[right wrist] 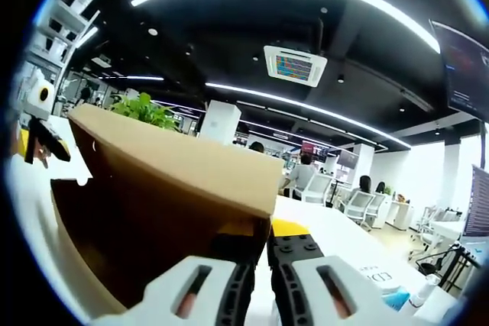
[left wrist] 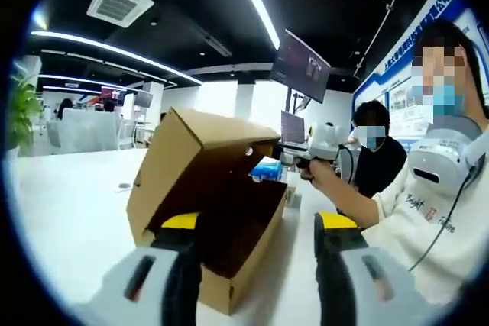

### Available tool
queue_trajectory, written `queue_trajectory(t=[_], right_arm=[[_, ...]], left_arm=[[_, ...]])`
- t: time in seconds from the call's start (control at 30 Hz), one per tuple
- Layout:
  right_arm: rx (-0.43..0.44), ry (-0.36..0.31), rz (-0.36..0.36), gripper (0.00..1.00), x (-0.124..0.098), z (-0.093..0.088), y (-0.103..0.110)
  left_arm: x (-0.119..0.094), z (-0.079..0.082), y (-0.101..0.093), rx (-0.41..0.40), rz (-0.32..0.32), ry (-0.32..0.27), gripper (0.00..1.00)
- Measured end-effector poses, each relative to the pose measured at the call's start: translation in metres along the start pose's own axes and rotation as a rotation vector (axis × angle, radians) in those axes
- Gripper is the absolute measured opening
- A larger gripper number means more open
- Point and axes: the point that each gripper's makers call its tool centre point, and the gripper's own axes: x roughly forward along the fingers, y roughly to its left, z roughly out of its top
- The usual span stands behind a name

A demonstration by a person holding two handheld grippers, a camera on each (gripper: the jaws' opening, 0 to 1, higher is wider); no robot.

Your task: Operate the shoe box by opening the lid, removing the specified soft item, and placing it in the target area until the item is outside and the box remains undamaged.

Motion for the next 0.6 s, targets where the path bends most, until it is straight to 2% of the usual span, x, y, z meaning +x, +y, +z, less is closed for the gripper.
queue_trajectory(t=[0.1,0.17,0.23,0.27,0.3,0.4,0.6], right_arm=[[-0.001,-0.004,-0.005,0.02,-0.001,-0.002,0.001],[-0.002,-0.006,-0.008,0.02,-0.002,-0.003,0.002],[-0.004,0.005,-0.002,0.02,-0.002,-0.006,0.003],[-0.003,0.004,-0.001,0.02,-0.002,-0.006,0.003],[-0.003,0.004,0.000,0.02,-0.002,-0.007,0.003],[0.000,0.003,0.001,0.02,-0.004,-0.006,0.003],[-0.006,0.001,0.005,0.02,-0.005,-0.005,0.004]], left_arm=[[0.000,0.001,0.001,-0.001,0.040,-0.002,0.72],[0.001,0.008,0.007,0.000,0.074,-0.050,0.72],[0.000,0.013,0.008,-0.027,0.083,-0.100,0.79],[-0.003,0.016,0.009,-0.085,0.094,-0.135,0.77],[-0.005,0.015,0.009,-0.105,0.102,-0.136,0.73],[-0.009,0.021,0.010,-0.072,0.132,-0.168,0.66],[-0.009,0.027,0.005,-0.093,0.175,-0.181,0.65]])
